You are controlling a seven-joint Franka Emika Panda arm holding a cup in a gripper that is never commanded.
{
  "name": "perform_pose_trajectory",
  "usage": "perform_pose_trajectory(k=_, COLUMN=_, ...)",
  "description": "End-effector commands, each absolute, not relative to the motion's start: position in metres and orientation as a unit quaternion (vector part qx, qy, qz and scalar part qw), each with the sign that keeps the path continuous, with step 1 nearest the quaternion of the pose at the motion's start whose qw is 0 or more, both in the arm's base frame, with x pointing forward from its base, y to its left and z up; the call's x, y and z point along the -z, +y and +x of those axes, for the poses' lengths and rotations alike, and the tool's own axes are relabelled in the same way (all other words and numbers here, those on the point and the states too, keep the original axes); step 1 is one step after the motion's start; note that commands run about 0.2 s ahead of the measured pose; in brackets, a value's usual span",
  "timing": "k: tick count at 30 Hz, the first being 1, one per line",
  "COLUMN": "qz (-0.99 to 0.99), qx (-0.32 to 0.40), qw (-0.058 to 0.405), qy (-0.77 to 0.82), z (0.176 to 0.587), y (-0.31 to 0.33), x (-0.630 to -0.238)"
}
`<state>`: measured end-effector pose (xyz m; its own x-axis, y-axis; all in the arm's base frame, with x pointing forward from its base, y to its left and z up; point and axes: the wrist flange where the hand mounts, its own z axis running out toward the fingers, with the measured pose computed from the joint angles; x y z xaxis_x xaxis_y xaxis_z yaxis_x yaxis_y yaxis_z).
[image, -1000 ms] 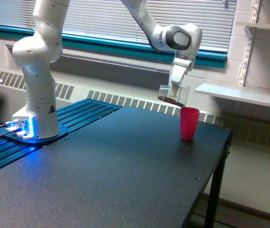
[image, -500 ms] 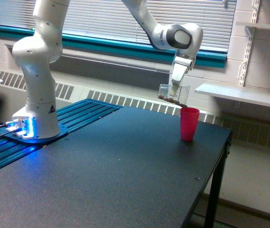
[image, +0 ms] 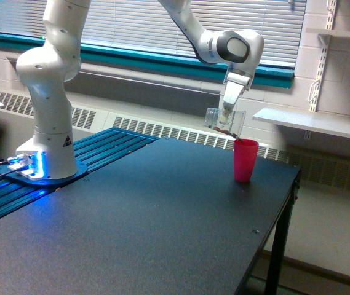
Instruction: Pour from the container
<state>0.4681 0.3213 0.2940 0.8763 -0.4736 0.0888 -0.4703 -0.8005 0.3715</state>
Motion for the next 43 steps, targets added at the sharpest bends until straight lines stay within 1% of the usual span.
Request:
perform_pose_trajectory(k=1, qz=0.952, qx=0.007, qw=0.203, qy=-0.227, z=0.466, y=0.326, x=-0.294)
perform_pose_trajectory(k=15, qz=0.952, qx=0.01, qw=0.211, qy=-0.221, z=0.468, y=0.326, x=-0.293)
perform_pose_trajectory(k=22, qz=0.953, qx=0.008, qw=0.208, qy=-0.22, z=0.471, y=0.329, x=-0.294)
perform_pose_trajectory(k=35, qz=0.955, qx=-0.009, qw=0.197, qy=-0.22, z=0.48, y=0.336, x=-0.307)
perform_pose_trajectory(k=43, qz=0.955, qx=-0.026, qw=0.199, qy=-0.218, z=0.488, y=0.333, x=-0.312)
